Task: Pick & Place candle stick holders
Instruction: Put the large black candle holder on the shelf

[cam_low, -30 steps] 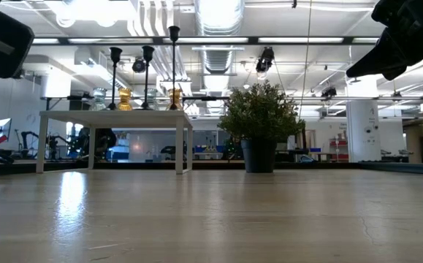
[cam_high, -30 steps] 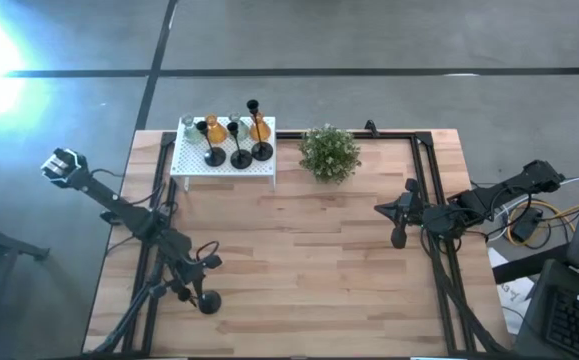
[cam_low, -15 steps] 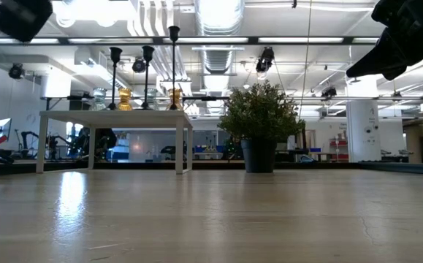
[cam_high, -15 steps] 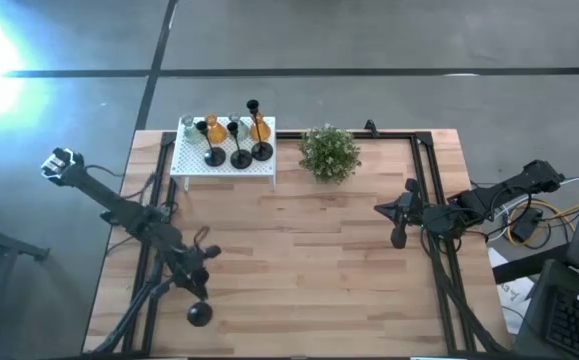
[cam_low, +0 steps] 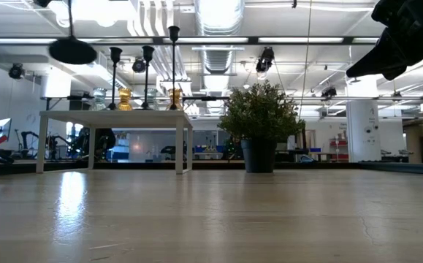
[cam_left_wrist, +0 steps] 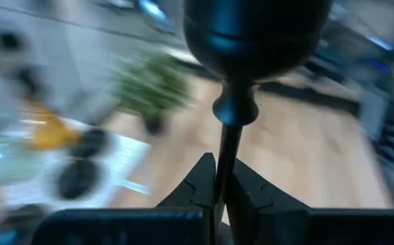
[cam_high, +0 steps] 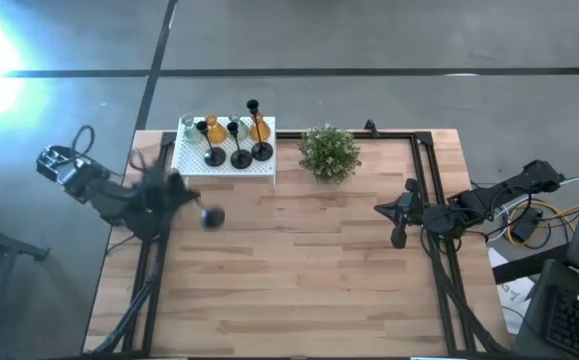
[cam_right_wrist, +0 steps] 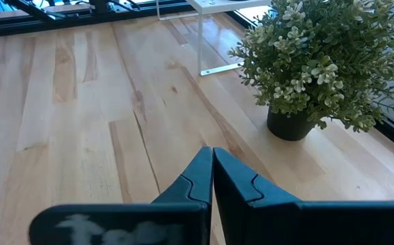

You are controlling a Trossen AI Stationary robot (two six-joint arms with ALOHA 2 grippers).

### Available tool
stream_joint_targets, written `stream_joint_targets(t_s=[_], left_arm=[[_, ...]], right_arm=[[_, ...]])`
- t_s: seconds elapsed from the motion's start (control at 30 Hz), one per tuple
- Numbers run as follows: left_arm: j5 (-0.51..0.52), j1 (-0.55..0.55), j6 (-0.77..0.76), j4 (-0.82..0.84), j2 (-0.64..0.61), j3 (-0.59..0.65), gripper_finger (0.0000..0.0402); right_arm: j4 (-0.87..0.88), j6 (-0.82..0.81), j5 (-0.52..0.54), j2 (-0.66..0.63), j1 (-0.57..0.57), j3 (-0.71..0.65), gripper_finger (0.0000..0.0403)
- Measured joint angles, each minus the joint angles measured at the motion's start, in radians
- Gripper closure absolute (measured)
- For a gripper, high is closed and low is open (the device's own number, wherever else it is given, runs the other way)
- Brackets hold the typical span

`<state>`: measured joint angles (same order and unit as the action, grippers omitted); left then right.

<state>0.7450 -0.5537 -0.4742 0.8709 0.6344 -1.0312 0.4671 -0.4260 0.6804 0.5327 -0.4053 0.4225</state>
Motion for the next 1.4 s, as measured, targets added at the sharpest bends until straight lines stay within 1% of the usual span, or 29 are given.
stream_joint_targets(t_s=[0.13, 0.23, 0.37, 0.47, 0.6, 0.73, 0.9, 1.1, 1.2, 1.4], left_arm=[[0.221, 0.011, -0.082, 0.071, -0.025, -0.015, 0.0385], [0.347, 0.025, -0.206, 0.177, -0.054, -0.015, 0.0385], [0.429, 0.037, -0.385, 0.314, -0.083, -0.014, 0.0385], [0.468, 0.04, -0.432, 0.363, -0.101, -0.014, 0.0385], [0.474, 0.053, -0.442, 0.389, -0.101, -0.014, 0.0385], [0.482, 0.092, -0.443, 0.411, -0.098, -0.013, 0.0385], [0.482, 0.162, -0.436, 0.431, -0.095, -0.013, 0.0385], [0.468, 0.256, -0.382, 0.432, -0.087, -0.035, 0.0385], [0.438, 0.316, -0.334, 0.433, -0.06, -0.048, 0.0385], [0.352, 0.465, -0.246, 0.436, 0.032, -0.059, 0.0385]], right_arm=[[0.0, 0.0, 0.0, 0.0, 0.0, 0.0, 0.0394], [0.0, 0.0, 0.0, 0.0, 0.0, 0.0, 0.0394], [0.0, 0.0, 0.0, 0.0, 0.0, 0.0, 0.0394], [0.0, 0.0, 0.0, 0.0, 0.001, 0.0, 0.0394], [0.0, 0.0, 0.0, 0.0, 0.001, 0.0, 0.0394], [0.0, 0.0, 0.0, 0.0, 0.001, 0.0, 0.0394], [0.0, 0.0, 0.0, 0.0, 0.0, 0.0, 0.0394], [0.0, 0.0, 0.0, 0.0, 0.0, 0.0, 0.0394], [0.0, 0.0, 0.0, 0.0, 0.0, 0.0, 0.0394], [0.0, 0.0, 0.0, 0.0, 0.0, 0.0, 0.0394]])
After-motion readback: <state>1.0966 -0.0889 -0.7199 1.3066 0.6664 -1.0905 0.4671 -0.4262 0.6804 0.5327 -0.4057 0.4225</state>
